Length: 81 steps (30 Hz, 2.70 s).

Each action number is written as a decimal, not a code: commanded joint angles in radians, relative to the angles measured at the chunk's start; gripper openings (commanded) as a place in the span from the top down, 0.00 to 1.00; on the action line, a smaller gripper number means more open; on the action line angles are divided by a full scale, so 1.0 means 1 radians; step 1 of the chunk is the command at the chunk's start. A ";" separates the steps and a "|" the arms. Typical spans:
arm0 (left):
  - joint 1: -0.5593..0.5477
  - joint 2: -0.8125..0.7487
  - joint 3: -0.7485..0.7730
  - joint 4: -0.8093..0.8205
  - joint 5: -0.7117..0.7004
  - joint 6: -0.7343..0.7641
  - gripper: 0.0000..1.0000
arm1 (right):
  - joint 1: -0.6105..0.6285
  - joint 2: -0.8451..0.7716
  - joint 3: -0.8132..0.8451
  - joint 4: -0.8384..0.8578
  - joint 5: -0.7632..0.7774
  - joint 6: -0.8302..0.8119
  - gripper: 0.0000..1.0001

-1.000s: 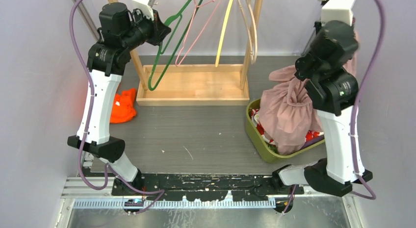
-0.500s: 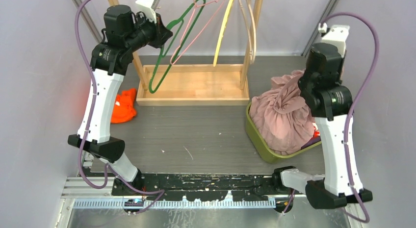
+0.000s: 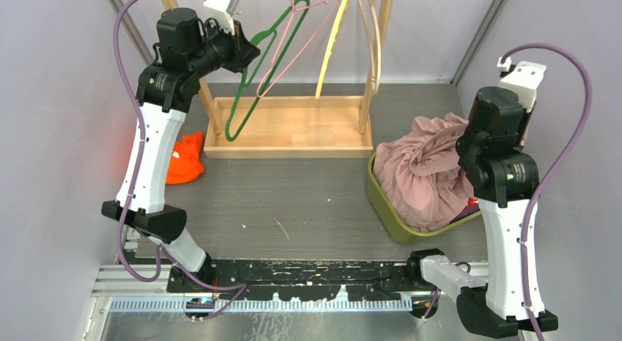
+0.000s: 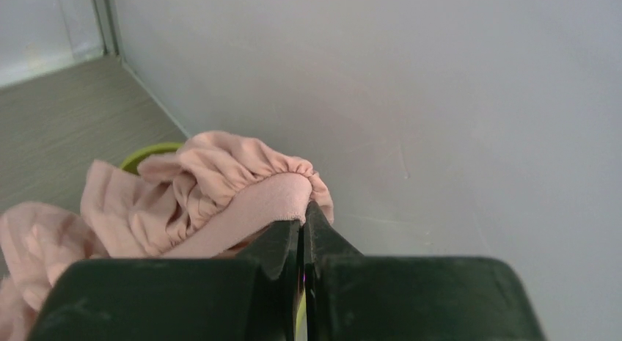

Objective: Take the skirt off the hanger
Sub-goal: Place the clothesline in the bin.

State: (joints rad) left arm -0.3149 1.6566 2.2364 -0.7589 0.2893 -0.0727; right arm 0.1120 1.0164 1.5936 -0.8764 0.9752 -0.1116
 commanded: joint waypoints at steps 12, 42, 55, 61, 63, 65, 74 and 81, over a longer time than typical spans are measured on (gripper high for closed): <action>0.000 -0.011 0.024 0.096 0.047 -0.024 1.00 | -0.007 -0.001 0.232 0.161 0.180 -0.132 0.99; 0.000 0.016 0.036 0.055 0.006 0.028 1.00 | -0.007 0.149 0.148 0.087 -0.493 0.320 0.99; -0.001 0.000 0.008 0.045 -0.007 0.046 1.00 | -0.081 0.101 -0.114 0.107 -0.464 0.379 0.99; 0.000 -0.006 -0.006 0.044 -0.009 0.049 1.00 | -0.084 0.004 -0.193 0.060 -0.370 0.394 0.99; 0.000 -0.004 -0.009 0.047 -0.005 0.046 1.00 | -0.084 -0.011 -0.228 0.026 -0.403 0.441 0.99; 0.000 -0.001 -0.009 0.049 -0.002 0.042 1.00 | -0.084 -0.013 -0.251 -0.025 -0.430 0.510 0.99; -0.001 0.007 -0.001 0.062 0.014 0.024 1.00 | -0.084 0.032 -0.067 -0.017 -0.416 0.415 0.99; 0.000 -0.003 0.009 0.061 0.005 0.034 1.00 | -0.084 0.232 0.385 0.048 -0.419 0.340 0.99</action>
State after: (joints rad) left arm -0.3149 1.6829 2.2173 -0.7593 0.2848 -0.0444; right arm 0.0307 1.1931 1.7668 -0.9367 0.5362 0.2867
